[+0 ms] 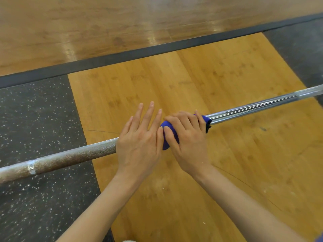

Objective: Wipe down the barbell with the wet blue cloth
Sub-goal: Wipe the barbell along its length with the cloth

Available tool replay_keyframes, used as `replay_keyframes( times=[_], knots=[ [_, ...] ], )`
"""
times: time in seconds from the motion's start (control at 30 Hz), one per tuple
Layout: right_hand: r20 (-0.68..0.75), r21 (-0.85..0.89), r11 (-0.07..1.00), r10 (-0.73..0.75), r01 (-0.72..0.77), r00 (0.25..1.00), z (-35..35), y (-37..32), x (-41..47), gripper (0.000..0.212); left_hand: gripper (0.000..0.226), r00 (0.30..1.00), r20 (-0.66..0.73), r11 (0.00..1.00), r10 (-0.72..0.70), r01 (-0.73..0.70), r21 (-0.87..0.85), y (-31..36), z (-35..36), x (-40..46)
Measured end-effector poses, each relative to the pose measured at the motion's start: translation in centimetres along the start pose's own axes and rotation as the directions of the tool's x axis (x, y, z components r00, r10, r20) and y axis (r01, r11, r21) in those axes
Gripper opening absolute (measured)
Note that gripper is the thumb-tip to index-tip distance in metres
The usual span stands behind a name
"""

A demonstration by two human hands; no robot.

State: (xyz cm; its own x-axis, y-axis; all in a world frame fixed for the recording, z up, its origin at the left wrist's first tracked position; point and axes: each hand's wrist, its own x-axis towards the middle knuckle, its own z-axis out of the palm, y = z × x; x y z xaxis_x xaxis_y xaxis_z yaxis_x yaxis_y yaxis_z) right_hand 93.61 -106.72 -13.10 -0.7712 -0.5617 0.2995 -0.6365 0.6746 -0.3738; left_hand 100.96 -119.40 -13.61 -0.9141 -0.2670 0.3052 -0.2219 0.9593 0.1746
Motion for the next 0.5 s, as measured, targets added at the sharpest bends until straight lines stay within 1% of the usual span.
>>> replay_keyframes(
  times=[0.03,0.07,0.1,0.17,0.2,0.23,0.27,0.33,0.4,0.43,0.5],
  knots=[
    [0.041,0.001,0.999,-0.044,0.044,0.998,-0.4,0.9,0.1,0.035,0.047,1.000,-0.002,1.000,0.004,-0.004,-0.008,-0.1,0.0,-0.1],
    [0.056,-0.010,0.999,-0.040,0.040,0.998,-0.9,2.2,0.3,0.036,0.047,1.000,-0.002,1.000,0.002,-0.002,-0.020,-0.2,0.0,-0.1],
    [0.041,-0.026,1.000,0.009,-0.008,0.999,-1.7,3.7,0.5,0.037,0.047,1.000,-0.002,0.999,-0.003,0.003,-0.032,-0.1,0.0,-0.1],
    [-0.037,-0.039,0.985,0.166,-0.167,0.985,-2.9,5.2,0.6,0.038,0.047,1.000,0.003,0.999,-0.007,0.007,-0.045,0.1,0.1,0.0],
    [-0.041,-0.031,0.977,0.209,-0.211,0.977,-2.9,4.7,0.6,0.039,0.047,1.000,0.003,0.999,-0.017,0.017,-0.050,0.2,0.1,0.1],
    [-0.015,-0.031,0.975,0.217,-0.218,0.976,-2.6,3.6,0.6,0.041,0.046,1.000,0.003,0.998,-0.028,0.028,-0.057,0.2,0.1,0.2],
    [0.034,-0.044,0.982,0.185,-0.184,0.982,-2.3,2.5,0.6,0.042,0.046,0.999,0.003,0.997,-0.034,0.034,-0.063,0.3,0.1,0.3],
    [0.126,-0.064,0.997,0.058,-0.050,0.990,-2.0,1.4,0.4,0.043,0.047,1.000,0.006,0.997,-0.026,0.027,-0.077,0.2,0.1,0.1],
    [0.189,-0.096,0.993,-0.047,0.066,0.981,-2.6,2.3,0.5,0.043,0.048,1.000,-0.007,0.996,-0.020,0.020,-0.082,0.1,0.1,0.0],
    [0.198,-0.096,0.991,-0.071,0.091,0.978,-2.7,2.8,0.3,0.044,0.049,1.000,-0.004,0.997,-0.018,0.018,-0.080,0.0,0.1,-0.1],
    [0.171,-0.090,0.992,-0.067,0.084,0.983,-2.6,3.0,0.4,0.044,0.049,0.999,-0.004,0.996,-0.039,0.039,-0.077,0.2,0.1,-0.2]
  ],
)
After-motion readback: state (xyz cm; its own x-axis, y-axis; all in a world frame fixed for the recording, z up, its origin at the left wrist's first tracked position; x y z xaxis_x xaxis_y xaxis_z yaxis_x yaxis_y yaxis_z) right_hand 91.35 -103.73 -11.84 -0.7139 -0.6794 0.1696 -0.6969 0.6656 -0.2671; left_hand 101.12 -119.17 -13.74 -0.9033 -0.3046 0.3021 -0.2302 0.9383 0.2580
